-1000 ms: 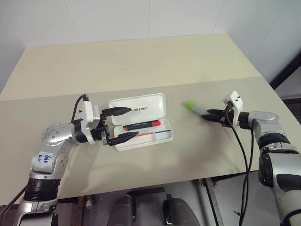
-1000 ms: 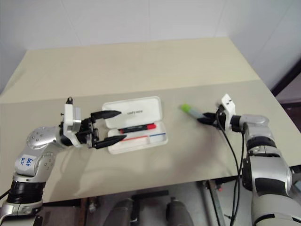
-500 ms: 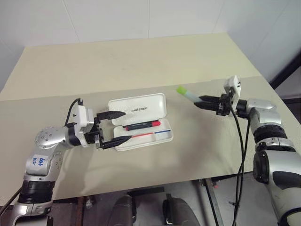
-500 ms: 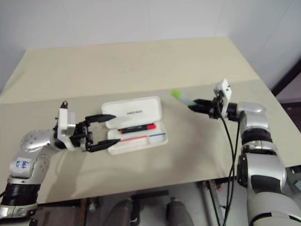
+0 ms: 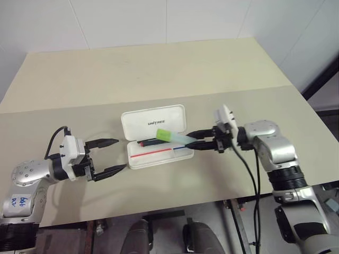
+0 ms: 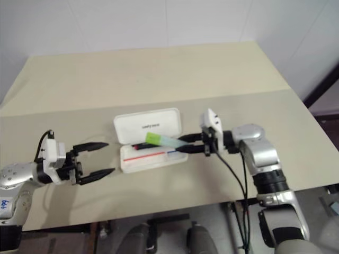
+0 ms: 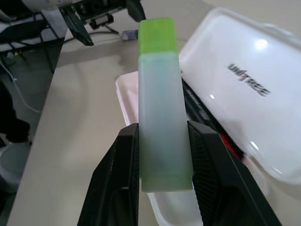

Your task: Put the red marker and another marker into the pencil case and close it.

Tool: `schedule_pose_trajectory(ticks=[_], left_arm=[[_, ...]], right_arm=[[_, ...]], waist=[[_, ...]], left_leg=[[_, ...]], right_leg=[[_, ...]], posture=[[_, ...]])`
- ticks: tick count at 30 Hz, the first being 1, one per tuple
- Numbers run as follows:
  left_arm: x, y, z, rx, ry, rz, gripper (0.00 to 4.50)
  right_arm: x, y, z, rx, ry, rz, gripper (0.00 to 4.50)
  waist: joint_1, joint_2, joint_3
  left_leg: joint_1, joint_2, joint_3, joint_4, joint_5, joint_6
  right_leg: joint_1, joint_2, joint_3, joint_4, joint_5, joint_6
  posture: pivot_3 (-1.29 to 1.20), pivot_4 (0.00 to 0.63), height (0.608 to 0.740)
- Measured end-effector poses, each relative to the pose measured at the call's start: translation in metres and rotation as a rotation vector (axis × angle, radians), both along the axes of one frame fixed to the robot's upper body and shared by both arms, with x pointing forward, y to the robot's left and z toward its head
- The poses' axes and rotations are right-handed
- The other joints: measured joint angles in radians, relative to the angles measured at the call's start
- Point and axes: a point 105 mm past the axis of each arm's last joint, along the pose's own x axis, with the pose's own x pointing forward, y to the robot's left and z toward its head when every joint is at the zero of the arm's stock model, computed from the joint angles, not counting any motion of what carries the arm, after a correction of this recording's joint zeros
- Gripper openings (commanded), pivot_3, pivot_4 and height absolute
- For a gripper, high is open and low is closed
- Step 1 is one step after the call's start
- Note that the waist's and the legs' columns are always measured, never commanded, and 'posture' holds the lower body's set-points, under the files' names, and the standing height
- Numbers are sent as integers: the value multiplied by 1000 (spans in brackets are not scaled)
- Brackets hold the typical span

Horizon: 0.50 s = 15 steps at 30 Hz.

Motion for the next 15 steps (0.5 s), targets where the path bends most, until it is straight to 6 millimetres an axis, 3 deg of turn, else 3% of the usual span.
schedule_pose_trajectory(ticks=[6,15], left_arm=[[-1,9,-1,7,-2,26,4223],[-2,9,-3,6,6,38,4223]], right_arm=[[1,35,-19,-114,-91,88,1096],[10,49,-31,-205,-145,138,1096]], waist=[[-1,0,0],[-1,-1,0]], left_leg=[[0,0,0,-1,0,0],[0,0,0,-1,0,0]], right_leg=[[-1,0,0,0,0,0],[-1,0,0,0,0,0]], posture=[[0,150,740],[0,150,740]])
